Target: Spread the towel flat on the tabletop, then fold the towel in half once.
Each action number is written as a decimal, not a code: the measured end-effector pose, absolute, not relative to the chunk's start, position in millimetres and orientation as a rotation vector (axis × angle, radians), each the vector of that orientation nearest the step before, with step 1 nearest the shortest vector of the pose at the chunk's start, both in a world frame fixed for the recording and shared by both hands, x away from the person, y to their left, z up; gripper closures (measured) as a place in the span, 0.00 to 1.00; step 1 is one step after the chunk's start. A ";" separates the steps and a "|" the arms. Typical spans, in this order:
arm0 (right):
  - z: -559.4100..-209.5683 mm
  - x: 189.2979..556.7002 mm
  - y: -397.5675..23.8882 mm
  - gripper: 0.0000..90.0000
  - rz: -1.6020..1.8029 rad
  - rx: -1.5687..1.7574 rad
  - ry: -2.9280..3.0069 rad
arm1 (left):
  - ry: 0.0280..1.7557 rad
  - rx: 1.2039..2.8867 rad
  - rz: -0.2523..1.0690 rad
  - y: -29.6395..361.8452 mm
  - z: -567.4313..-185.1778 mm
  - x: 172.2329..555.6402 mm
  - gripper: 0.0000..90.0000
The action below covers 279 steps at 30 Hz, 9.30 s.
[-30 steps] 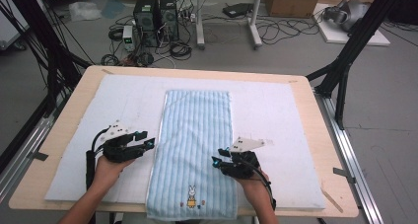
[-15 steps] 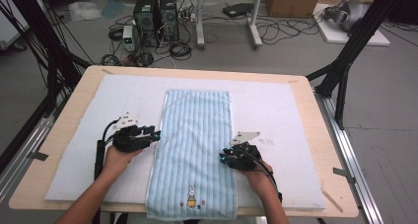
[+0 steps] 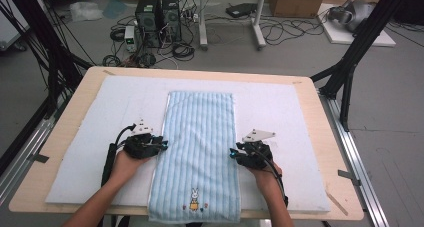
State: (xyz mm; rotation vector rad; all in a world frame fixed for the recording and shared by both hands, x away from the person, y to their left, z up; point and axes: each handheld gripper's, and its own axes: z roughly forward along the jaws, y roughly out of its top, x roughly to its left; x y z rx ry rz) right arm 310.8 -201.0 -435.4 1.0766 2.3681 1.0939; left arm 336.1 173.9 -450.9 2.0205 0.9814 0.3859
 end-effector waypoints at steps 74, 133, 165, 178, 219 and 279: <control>-414.0 290.1 -255.5 0.12 1.358 1.068 2.030 | 0.825 1.680 0.422 236.5 -413.7 338.1 0.24; -423.7 295.9 -265.8 0.12 1.325 1.161 2.072 | 1.077 1.747 0.339 197.0 -420.8 423.3 0.28; -428.9 313.8 -248.4 0.12 1.229 1.240 2.109 | 1.070 2.020 0.444 156.2 -447.6 446.5 0.93; -424.0 378.1 -225.9 0.16 1.187 1.269 2.157 | 1.102 1.940 0.361 163.6 -448.0 448.6 0.93; -423.6 433.5 -183.9 0.96 1.109 1.288 2.179 | 1.031 1.805 0.312 180.7 -429.6 442.9 0.95; -422.4 314.2 -224.2 0.45 1.287 1.272 2.143 | 1.112 1.781 0.243 188.0 -451.4 401.1 0.48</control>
